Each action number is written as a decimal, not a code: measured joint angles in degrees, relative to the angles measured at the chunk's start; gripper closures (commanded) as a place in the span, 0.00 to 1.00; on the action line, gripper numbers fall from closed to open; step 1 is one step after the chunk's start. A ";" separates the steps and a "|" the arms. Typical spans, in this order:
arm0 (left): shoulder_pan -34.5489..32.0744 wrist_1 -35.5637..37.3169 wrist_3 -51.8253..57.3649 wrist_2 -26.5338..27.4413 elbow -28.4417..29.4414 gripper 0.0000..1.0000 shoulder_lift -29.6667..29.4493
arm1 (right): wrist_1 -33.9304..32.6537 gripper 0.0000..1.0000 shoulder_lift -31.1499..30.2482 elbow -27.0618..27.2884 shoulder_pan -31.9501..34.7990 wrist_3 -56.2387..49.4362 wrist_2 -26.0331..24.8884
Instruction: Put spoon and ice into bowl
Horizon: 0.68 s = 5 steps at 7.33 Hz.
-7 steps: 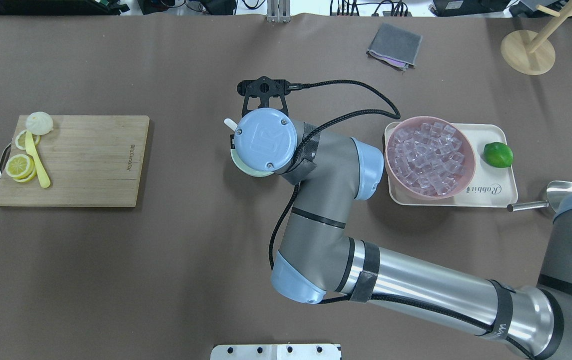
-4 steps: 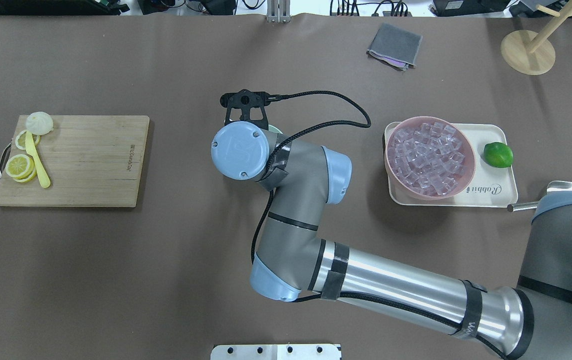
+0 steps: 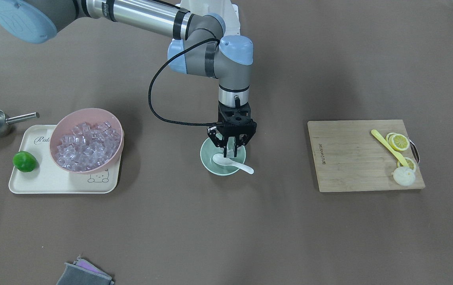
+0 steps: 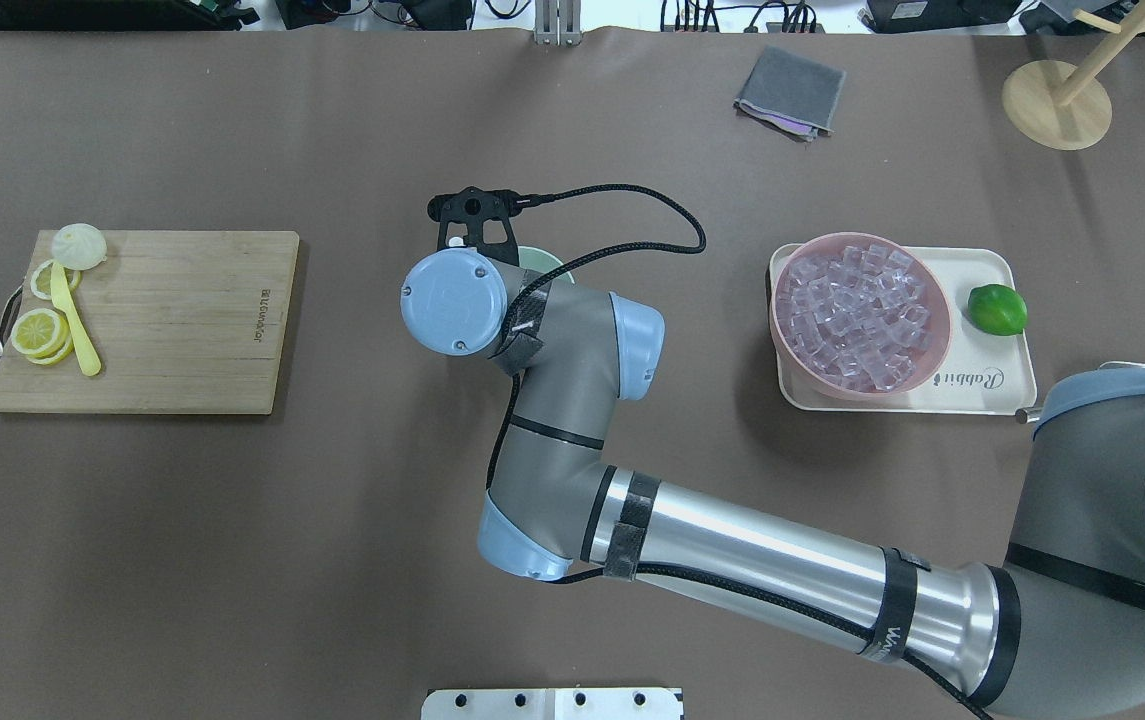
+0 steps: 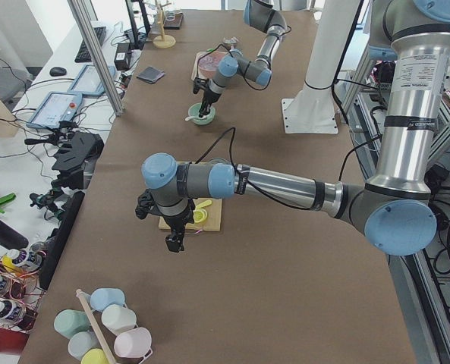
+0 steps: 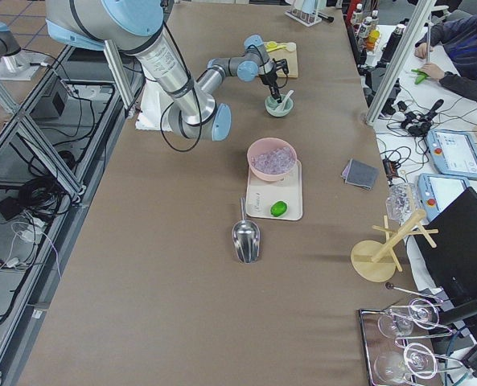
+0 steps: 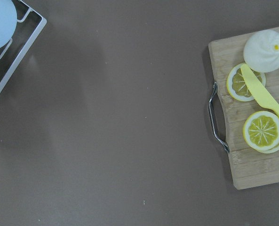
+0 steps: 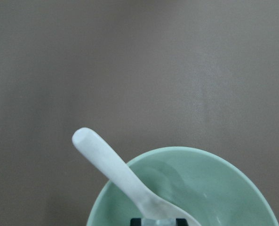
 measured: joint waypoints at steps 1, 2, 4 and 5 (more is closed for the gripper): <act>0.03 -0.02 -0.04 0.00 0.00 0.01 -0.01 | 0.16 0.39 0.04 -0.17 0.07 -0.18 -0.23; 0.05 -0.03 -0.06 0.00 0.00 0.01 -0.01 | 0.29 0.23 0.07 -0.22 0.22 -0.26 -0.32; 0.05 -0.03 -0.01 -0.06 -0.05 0.01 -0.07 | 0.36 0.14 0.21 0.11 1.22 -0.71 -0.25; 0.05 -0.03 0.01 -0.08 -0.08 0.01 -0.09 | 0.34 0.04 0.27 0.70 2.07 -1.46 0.13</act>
